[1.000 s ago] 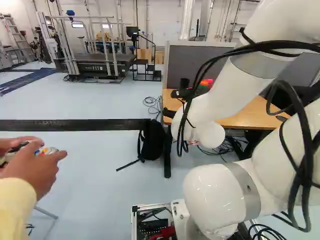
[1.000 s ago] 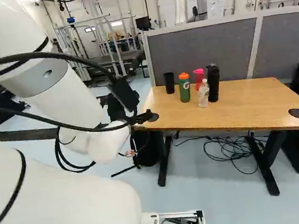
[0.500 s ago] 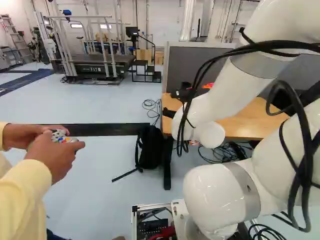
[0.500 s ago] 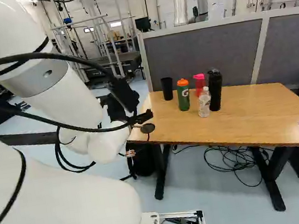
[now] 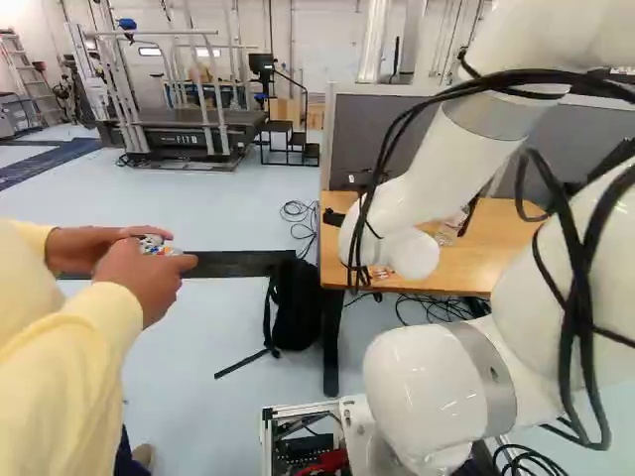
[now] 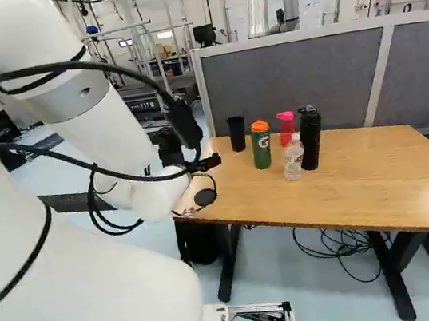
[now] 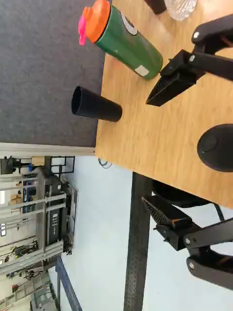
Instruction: Pick up the green bottle from the table
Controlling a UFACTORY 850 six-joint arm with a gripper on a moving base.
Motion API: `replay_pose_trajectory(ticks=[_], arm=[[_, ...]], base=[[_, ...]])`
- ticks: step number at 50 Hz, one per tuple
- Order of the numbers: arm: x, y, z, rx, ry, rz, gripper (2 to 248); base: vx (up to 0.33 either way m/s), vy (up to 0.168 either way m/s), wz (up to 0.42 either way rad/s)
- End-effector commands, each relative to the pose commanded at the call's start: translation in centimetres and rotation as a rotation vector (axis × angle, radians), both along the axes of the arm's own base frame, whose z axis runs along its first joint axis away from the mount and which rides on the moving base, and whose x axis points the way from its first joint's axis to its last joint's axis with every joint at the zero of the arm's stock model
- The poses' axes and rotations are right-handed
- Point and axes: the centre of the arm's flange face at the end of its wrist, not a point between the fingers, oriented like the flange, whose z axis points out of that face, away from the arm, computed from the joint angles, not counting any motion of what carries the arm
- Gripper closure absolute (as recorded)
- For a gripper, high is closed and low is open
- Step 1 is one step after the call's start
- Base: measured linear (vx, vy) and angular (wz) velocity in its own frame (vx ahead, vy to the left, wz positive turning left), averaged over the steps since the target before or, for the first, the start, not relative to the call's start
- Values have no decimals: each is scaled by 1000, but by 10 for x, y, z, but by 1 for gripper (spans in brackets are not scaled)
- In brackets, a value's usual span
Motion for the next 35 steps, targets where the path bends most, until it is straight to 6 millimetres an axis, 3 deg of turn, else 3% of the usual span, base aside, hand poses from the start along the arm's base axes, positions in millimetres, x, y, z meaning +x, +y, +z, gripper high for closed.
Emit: replay_pose_trajectory(ticks=[35], arm=[[67,-18,3,90,6,-243,3]], base=[[0,0,0]])
